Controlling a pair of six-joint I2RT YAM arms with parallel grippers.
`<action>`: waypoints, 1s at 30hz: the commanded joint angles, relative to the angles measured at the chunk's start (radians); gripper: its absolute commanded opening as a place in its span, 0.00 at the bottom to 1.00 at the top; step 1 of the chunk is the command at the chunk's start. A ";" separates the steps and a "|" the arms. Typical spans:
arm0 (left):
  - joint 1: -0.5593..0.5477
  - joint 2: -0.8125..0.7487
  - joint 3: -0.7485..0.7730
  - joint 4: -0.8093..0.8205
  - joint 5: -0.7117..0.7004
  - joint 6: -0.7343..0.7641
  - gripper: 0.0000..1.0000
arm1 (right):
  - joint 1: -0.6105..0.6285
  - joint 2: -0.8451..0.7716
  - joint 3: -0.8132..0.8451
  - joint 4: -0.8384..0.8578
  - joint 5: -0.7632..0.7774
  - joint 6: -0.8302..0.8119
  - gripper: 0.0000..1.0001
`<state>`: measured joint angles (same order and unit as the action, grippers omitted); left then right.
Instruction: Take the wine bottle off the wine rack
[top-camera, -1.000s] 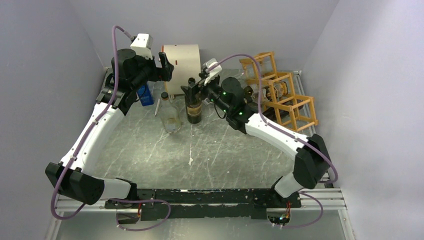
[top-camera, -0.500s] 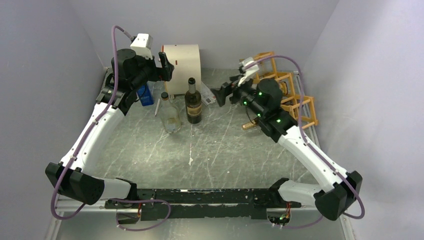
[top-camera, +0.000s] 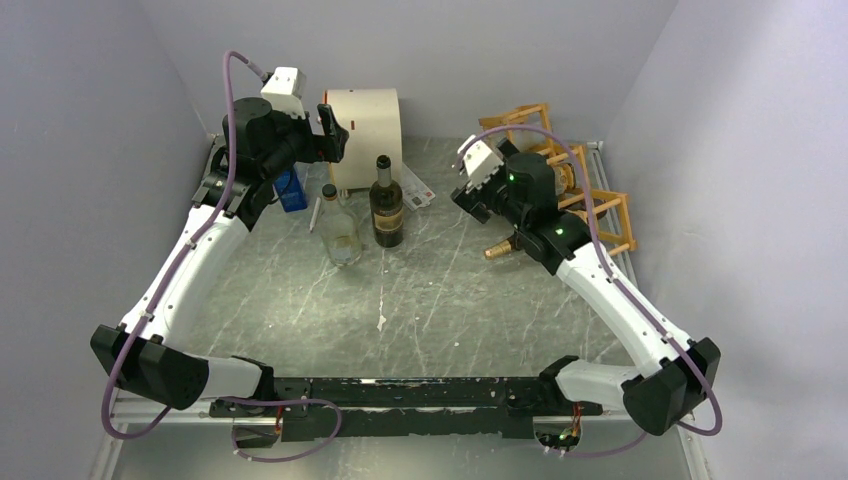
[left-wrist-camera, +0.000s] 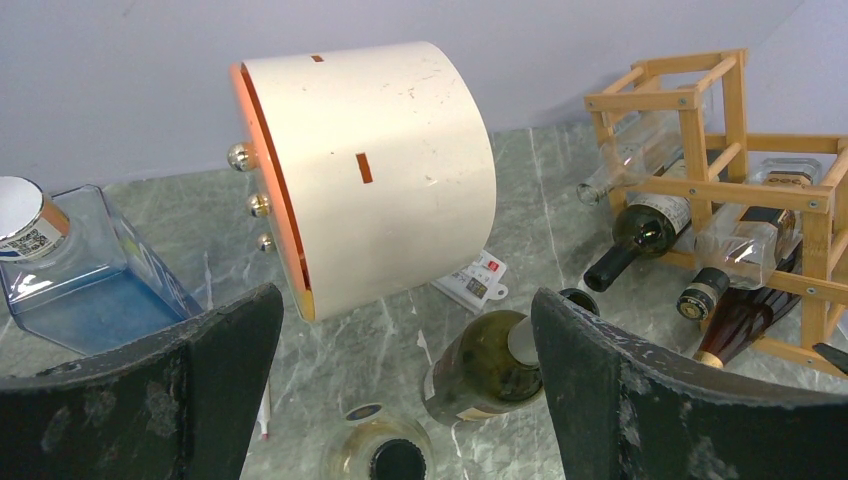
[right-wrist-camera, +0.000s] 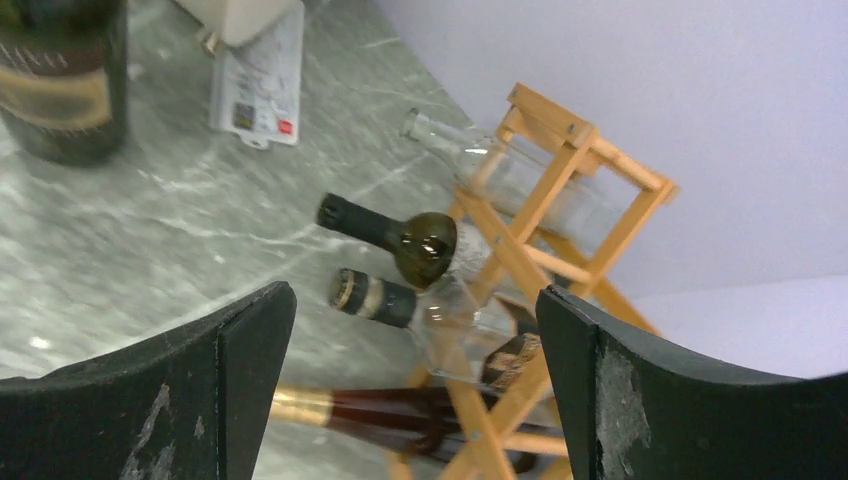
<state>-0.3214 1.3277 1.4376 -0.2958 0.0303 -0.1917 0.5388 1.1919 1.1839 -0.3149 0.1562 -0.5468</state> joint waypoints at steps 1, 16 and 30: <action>0.007 -0.020 0.000 0.037 0.027 -0.006 0.98 | 0.001 -0.024 -0.075 0.011 0.005 -0.345 0.96; 0.005 -0.015 -0.003 0.036 0.024 -0.004 0.98 | -0.101 0.148 -0.287 0.226 -0.063 -0.748 0.94; 0.005 -0.009 -0.003 0.032 0.017 -0.001 0.98 | -0.111 0.337 -0.275 0.426 0.076 -0.846 0.85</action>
<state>-0.3214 1.3277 1.4376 -0.2958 0.0307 -0.1913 0.4328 1.5009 0.8875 0.0269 0.1730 -1.3418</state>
